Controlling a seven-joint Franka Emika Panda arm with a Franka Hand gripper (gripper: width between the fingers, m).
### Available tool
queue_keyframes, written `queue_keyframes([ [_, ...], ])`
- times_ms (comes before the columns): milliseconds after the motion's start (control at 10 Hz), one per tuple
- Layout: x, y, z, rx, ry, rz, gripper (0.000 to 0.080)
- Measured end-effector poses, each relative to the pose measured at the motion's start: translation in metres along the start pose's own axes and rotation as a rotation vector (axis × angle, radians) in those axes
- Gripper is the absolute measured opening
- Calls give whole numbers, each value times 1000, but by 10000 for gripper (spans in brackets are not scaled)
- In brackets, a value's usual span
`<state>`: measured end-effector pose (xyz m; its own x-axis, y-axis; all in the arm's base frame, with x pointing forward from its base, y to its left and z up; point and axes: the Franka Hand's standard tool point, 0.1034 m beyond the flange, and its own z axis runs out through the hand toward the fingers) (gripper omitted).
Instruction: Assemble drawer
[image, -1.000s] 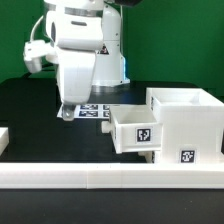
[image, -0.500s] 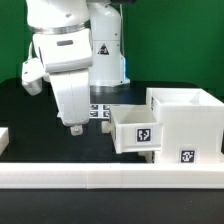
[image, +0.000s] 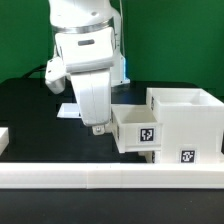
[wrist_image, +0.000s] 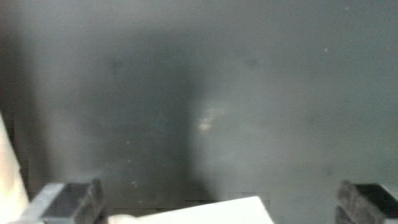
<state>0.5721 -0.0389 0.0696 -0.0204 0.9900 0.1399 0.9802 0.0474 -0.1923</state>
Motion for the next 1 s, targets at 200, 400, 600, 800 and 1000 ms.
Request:
queue_keyframes([
  [200, 2, 1, -1, -2, -1, 17, 649],
  [400, 1, 1, -1, -1, -1, 18, 649],
  [600, 8, 2, 0, 0, -2, 34, 649],
  [800, 12, 2, 1, 0, -10, 68, 649],
  [1000, 21, 7, 1, -27, -23, 83, 649],
])
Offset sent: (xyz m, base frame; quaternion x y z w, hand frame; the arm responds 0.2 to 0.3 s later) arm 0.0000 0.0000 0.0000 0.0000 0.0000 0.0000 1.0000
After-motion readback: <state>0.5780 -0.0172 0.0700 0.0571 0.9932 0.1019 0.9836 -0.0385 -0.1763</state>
